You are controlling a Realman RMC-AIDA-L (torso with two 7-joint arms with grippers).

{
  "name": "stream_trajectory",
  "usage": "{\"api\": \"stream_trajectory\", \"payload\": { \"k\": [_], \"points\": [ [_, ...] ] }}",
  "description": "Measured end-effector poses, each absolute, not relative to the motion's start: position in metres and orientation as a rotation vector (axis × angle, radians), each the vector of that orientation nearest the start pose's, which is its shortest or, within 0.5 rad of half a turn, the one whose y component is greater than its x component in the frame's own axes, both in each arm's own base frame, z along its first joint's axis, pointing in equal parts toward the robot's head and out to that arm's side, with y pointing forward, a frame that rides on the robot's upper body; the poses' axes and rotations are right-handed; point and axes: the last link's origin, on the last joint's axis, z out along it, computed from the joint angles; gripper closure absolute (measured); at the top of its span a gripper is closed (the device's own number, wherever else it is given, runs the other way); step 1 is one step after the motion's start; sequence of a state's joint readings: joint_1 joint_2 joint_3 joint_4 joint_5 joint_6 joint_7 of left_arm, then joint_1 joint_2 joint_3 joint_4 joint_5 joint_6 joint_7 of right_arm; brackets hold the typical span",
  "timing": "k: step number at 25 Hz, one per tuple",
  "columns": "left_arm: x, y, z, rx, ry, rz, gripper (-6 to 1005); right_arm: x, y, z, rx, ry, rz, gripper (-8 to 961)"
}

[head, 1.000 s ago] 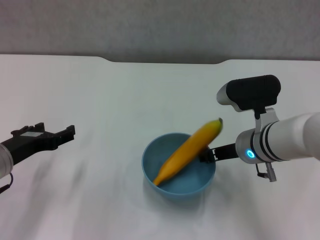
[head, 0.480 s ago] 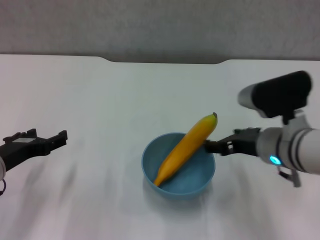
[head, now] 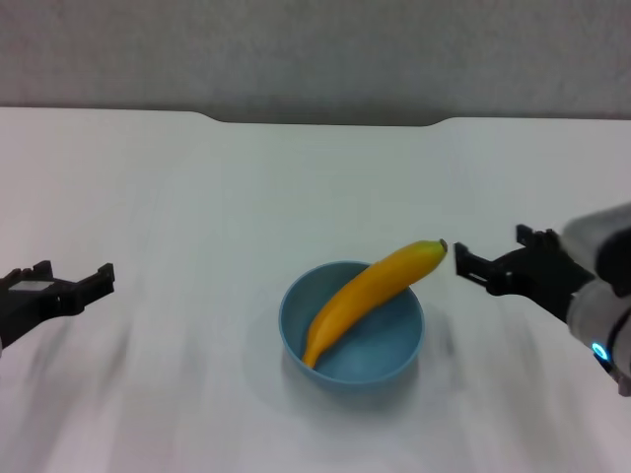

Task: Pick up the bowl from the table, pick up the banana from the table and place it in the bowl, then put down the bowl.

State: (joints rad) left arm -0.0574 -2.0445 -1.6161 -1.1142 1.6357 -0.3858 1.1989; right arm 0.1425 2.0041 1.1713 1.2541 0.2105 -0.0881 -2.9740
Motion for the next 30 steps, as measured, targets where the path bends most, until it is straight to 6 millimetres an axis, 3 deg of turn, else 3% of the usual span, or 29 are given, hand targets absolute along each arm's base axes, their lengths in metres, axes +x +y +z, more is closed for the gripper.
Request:
{"api": "stream_trajectory", "payload": {
  "k": [5, 10, 18, 30],
  "points": [
    [-0.335, 0.324, 0.011, -1.848, -0.993, -0.401, 90, 0.284, 0.339, -0.040, -1.896, 0.776, 0.438, 46],
    [-0.344, 0.313, 0.000, -1.858, -0.962, -0.509, 91, 0.306, 0.331, -0.045, -1.895, 0.713, 0.481, 46],
    [-0.377, 0.286, -0.014, -1.782, -0.796, -0.582, 91, 0.306, 0.318, -0.058, -2.017, 0.489, 0.588, 46],
    [-0.373, 0.287, -0.016, -1.785, -0.747, -0.601, 91, 0.315, 0.302, -0.054, -2.011, 0.414, 0.606, 46]
  ]
}}
